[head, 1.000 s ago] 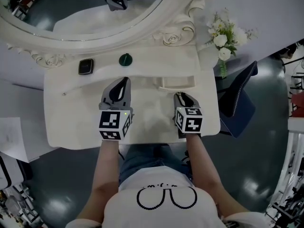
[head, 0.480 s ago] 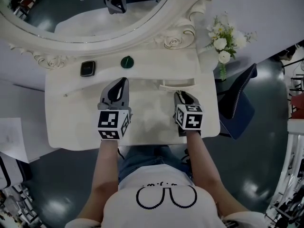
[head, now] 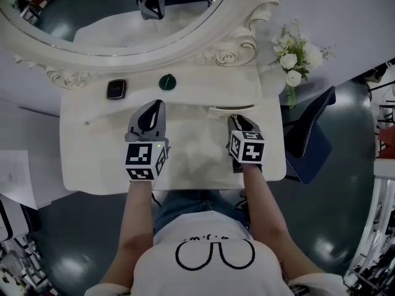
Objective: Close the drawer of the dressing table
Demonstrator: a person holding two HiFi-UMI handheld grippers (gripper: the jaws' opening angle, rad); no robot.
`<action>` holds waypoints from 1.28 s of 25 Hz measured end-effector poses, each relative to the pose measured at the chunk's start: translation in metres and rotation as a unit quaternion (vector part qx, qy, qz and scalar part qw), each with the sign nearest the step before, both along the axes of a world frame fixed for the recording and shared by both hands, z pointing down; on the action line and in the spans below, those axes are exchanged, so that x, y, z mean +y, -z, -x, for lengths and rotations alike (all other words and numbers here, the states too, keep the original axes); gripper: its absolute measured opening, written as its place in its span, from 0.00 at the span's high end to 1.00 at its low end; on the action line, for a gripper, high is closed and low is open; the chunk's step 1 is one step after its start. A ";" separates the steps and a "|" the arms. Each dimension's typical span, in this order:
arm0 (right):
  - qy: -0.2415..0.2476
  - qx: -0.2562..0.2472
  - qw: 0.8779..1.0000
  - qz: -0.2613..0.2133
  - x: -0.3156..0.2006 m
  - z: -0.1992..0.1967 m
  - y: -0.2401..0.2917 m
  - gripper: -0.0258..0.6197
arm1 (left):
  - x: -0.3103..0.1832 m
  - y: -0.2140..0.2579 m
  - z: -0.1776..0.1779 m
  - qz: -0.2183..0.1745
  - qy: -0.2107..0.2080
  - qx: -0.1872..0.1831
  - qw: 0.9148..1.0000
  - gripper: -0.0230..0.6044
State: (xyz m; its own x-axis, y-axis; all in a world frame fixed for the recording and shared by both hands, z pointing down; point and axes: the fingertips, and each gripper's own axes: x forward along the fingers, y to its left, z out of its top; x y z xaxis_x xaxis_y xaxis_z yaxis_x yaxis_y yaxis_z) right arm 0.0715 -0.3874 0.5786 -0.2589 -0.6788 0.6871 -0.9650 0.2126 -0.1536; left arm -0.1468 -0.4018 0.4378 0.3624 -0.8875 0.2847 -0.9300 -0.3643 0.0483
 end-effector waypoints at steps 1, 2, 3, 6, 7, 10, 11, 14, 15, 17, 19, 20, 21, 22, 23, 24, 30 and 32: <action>0.001 0.000 1.000 0.000 -0.002 0.000 0.000 0.80 | -0.001 0.000 0.001 0.000 0.002 0.000 1.000 0.97; 0.001 0.000 1.000 -0.001 -0.004 0.000 0.000 0.80 | -0.001 0.000 0.002 -0.001 0.004 -0.001 1.000 0.97; 0.001 0.000 1.000 -0.001 -0.005 0.000 0.000 0.80 | -0.002 0.001 0.003 -0.001 0.005 -0.001 1.000 0.97; 0.003 0.000 1.000 -0.002 -0.011 -0.001 0.000 0.80 | -0.006 0.003 0.006 -0.004 0.011 -0.001 1.000 0.97; 0.003 0.000 1.000 -0.003 -0.013 0.000 0.000 0.80 | -0.007 0.004 0.007 -0.005 0.012 -0.001 1.000 0.97; 0.004 -0.004 1.000 -0.004 -0.019 0.002 0.000 0.80 | -0.009 0.005 0.008 -0.005 0.013 -0.003 1.000 0.97; 0.004 -0.005 1.000 -0.004 -0.021 0.002 0.000 0.80 | -0.009 0.005 0.008 -0.005 0.014 -0.004 1.000 0.97; 0.005 -0.005 1.000 -0.005 -0.028 0.002 0.000 0.80 | -0.010 0.007 0.010 -0.005 0.016 -0.007 1.000 0.97; 0.006 -0.005 1.000 -0.004 -0.029 0.002 -0.001 0.80 | -0.010 0.007 0.011 -0.005 0.018 -0.007 1.000 0.97; 0.012 -0.005 1.000 -0.001 -0.032 0.003 -0.001 0.80 | -0.010 0.008 0.013 -0.006 0.020 -0.008 1.000 0.97; 0.015 -0.005 1.000 0.000 -0.033 0.004 -0.002 0.81 | -0.011 0.009 0.014 -0.006 0.022 -0.009 1.000 0.97; 0.015 -0.005 1.000 -0.001 -0.034 0.004 -0.002 0.81 | -0.011 0.009 0.014 -0.006 0.022 -0.009 1.000 0.97; 0.015 -0.005 1.000 -0.001 -0.035 0.004 -0.002 0.81 | -0.011 0.009 0.013 -0.005 0.021 -0.010 1.000 0.97; 0.014 -0.005 1.000 -0.002 -0.035 0.004 -0.002 0.81 | -0.011 0.009 0.012 -0.005 0.020 -0.009 1.000 0.97; 0.013 -0.005 1.000 -0.004 -0.035 0.004 -0.002 0.81 | -0.011 0.009 0.011 -0.006 0.019 -0.009 1.000 0.97; 0.012 -0.005 1.000 -0.007 -0.035 0.004 -0.002 0.81 | -0.011 0.009 0.010 -0.006 0.018 -0.009 1.000 0.97; 0.010 -0.016 1.000 -0.016 -0.031 0.005 0.002 0.70 | -0.010 0.010 0.003 -0.009 0.010 -0.007 1.000 0.97; 0.008 -0.025 0.999 -0.019 -0.028 0.005 0.006 0.64 | -0.009 0.011 0.000 -0.010 0.007 -0.006 1.000 0.97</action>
